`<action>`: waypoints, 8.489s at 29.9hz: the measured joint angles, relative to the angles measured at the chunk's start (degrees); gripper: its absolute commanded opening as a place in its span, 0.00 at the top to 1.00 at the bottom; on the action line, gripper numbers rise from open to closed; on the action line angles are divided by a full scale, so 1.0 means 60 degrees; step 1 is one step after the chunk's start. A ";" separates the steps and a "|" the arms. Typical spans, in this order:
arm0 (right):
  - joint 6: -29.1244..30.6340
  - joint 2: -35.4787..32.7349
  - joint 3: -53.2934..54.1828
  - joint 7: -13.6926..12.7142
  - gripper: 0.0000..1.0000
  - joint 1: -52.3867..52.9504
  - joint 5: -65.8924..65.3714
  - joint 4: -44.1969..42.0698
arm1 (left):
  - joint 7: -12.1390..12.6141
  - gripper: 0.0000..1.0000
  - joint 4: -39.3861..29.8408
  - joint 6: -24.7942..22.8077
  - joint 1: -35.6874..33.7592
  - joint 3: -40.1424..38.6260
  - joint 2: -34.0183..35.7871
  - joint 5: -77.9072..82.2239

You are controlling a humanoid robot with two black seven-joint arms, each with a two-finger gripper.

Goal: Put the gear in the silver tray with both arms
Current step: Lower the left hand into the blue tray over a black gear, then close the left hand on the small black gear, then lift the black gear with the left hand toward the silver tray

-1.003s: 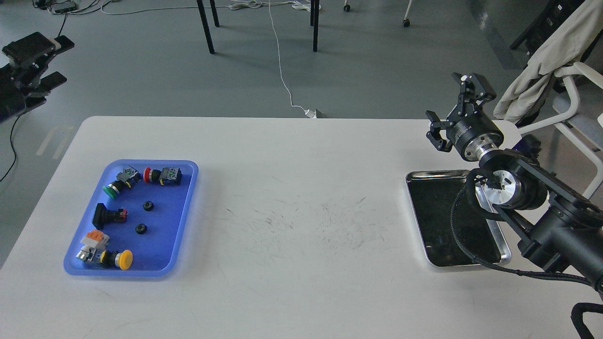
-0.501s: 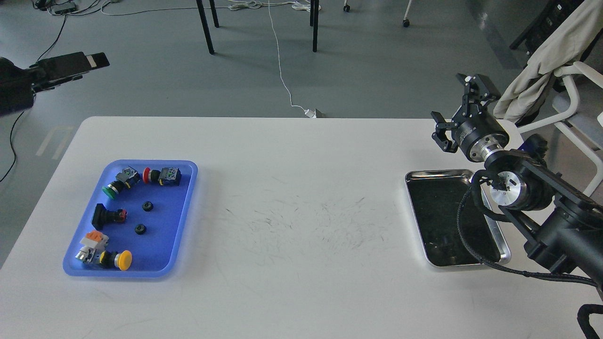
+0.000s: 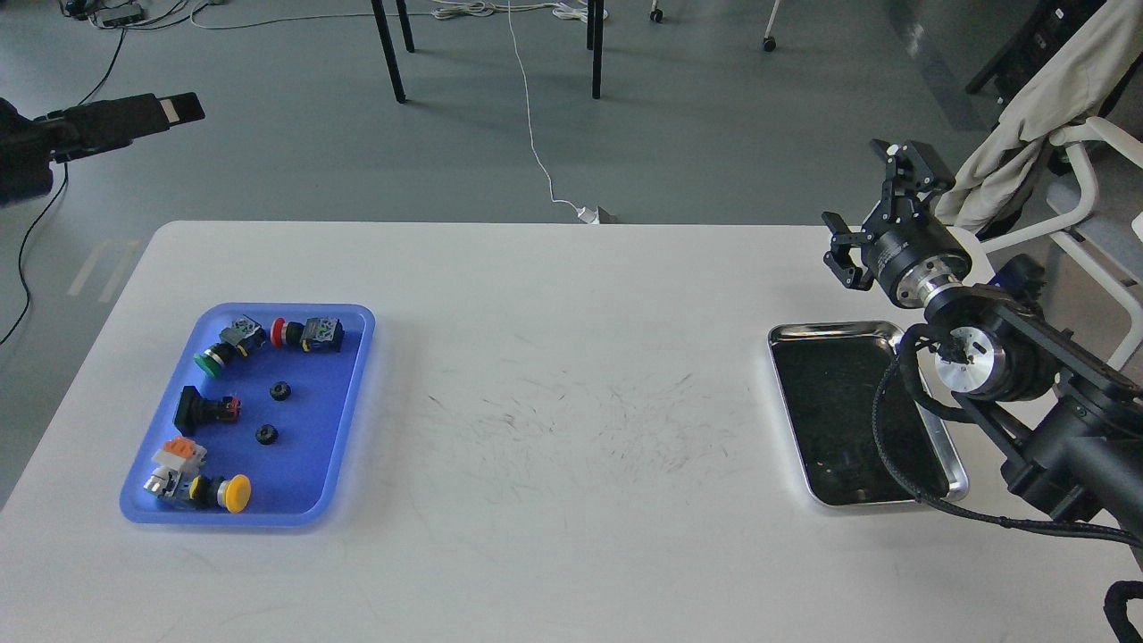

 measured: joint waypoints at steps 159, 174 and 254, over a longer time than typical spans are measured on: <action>-0.0059 -0.0854 -0.0146 -0.0023 0.01 -0.0009 -0.0321 0.0638 | -0.0004 0.77 0.3088 0.6040 0.2904 0.3018 -0.3644 0.5686; -0.0059 -0.0849 -0.0146 -0.0023 0.01 -0.0018 -0.0321 0.0638 | -0.0010 0.59 0.3022 0.5954 0.2901 0.3015 -0.3615 0.5525; -0.0025 -0.1122 -0.0256 -0.0024 0.01 -0.0155 -0.0585 0.0673 | -0.0010 0.90 -0.2832 0.3692 -0.1035 0.3054 -0.4466 0.3634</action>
